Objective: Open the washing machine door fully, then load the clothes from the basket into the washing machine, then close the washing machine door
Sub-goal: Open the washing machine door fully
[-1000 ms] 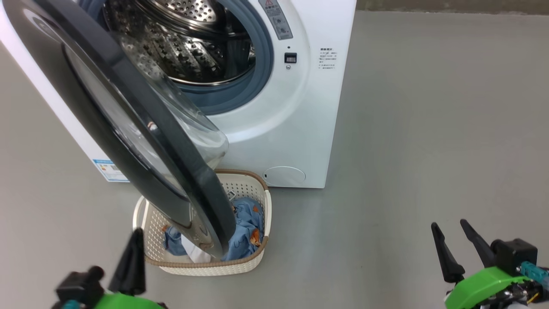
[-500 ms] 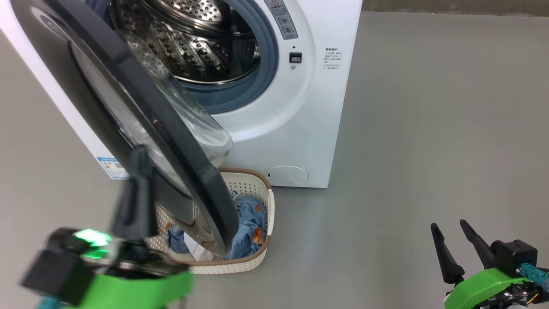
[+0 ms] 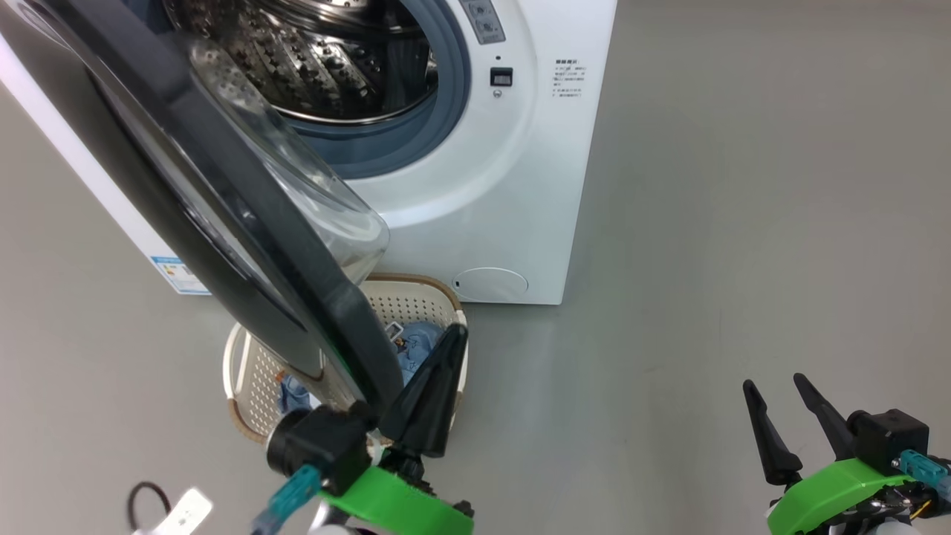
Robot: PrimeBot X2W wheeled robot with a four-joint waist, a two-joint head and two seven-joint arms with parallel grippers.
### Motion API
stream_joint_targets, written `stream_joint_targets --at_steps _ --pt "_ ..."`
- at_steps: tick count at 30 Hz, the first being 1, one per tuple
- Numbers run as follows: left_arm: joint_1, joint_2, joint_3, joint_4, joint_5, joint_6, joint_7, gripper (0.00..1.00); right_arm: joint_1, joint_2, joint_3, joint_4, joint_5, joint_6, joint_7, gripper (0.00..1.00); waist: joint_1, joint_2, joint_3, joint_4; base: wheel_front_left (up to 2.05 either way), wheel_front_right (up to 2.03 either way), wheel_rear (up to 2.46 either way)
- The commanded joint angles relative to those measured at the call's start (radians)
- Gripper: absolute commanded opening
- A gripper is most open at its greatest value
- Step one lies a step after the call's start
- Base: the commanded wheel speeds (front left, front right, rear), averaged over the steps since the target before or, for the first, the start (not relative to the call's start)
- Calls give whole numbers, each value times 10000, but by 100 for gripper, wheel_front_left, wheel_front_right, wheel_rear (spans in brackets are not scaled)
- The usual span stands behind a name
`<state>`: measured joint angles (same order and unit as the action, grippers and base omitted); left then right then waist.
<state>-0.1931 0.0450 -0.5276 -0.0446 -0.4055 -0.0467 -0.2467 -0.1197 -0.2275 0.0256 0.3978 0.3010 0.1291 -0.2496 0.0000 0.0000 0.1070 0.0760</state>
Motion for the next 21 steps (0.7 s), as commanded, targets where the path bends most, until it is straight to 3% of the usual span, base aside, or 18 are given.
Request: stream_joint_targets --at_steps 1,7,21 --pt "-535 54 215 327 -169 80 -83 0 -247 -195 247 -246 20 16 -122 100 0 0 43 -20 0 0 0" --pt "-1074 53 333 1746 -566 187 -143 0 -304 -243 217 -277 23 16 -122 100 0 0 108 12 0 0 0" --pt "-1134 53 1044 1932 -916 273 -149 0 -383 -252 199 -364 -12 16 -122 100 0 0 127 154 0 0 0"
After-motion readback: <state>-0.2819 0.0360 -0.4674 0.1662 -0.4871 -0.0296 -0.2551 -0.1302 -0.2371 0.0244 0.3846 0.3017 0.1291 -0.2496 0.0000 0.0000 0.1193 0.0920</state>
